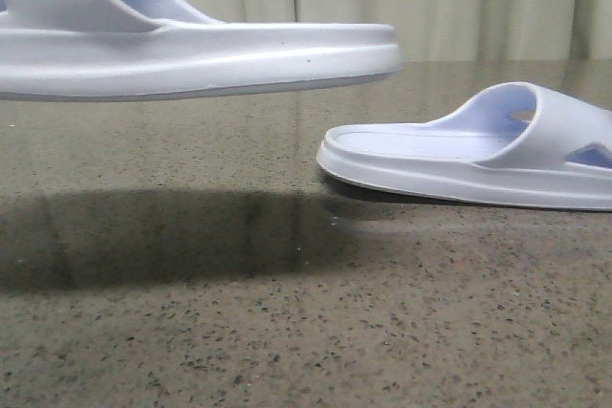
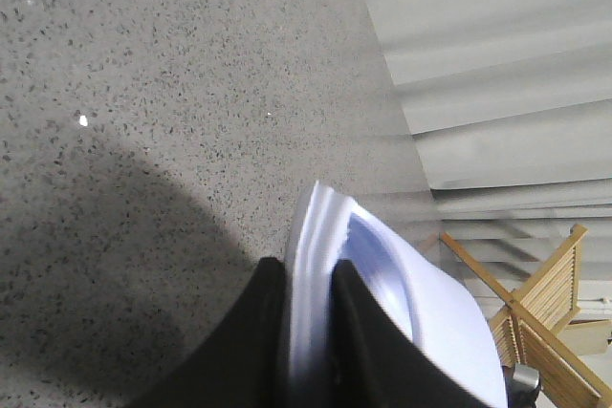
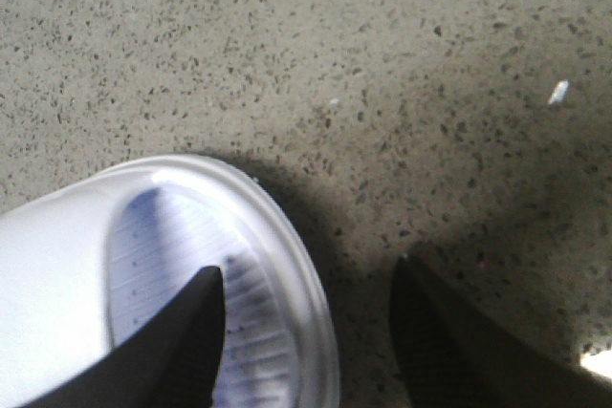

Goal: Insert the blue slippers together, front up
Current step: 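Lift the slipper held by the right gripper off the table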

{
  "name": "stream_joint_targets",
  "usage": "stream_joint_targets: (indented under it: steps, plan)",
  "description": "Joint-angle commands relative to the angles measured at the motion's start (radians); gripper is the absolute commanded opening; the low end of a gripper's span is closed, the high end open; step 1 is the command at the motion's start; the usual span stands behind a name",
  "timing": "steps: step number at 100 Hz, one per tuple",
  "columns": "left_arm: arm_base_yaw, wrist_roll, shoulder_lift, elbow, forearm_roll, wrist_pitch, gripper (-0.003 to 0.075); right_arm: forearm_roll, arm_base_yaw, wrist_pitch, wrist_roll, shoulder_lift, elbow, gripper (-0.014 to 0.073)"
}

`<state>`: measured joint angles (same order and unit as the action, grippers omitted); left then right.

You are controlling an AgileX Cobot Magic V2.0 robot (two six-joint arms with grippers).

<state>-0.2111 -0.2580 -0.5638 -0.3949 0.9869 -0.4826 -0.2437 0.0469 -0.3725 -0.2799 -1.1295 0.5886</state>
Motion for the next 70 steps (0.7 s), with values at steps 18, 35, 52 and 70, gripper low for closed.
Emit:
stream_joint_targets:
  steps: [18, 35, 52, 70]
  plan:
    - [-0.008, 0.002, -0.001, -0.041, 0.039, 0.035, 0.0016, -0.075, -0.006, 0.056, -0.004, -0.005, 0.03, 0.0337]
    - [-0.008, 0.002, -0.001, -0.041, 0.039, 0.035, 0.0016, -0.103, -0.006, 0.058, -0.004, -0.005, 0.03, 0.0337]
    - [-0.008, 0.002, -0.001, -0.041, 0.039, 0.035, 0.0016, -0.104, -0.006, 0.043, -0.004, -0.005, 0.03, 0.0337]
    - [-0.008, 0.002, -0.001, -0.041, 0.039, 0.035, 0.0016, -0.165, -0.006, 0.017, -0.004, -0.005, 0.03, 0.0337]
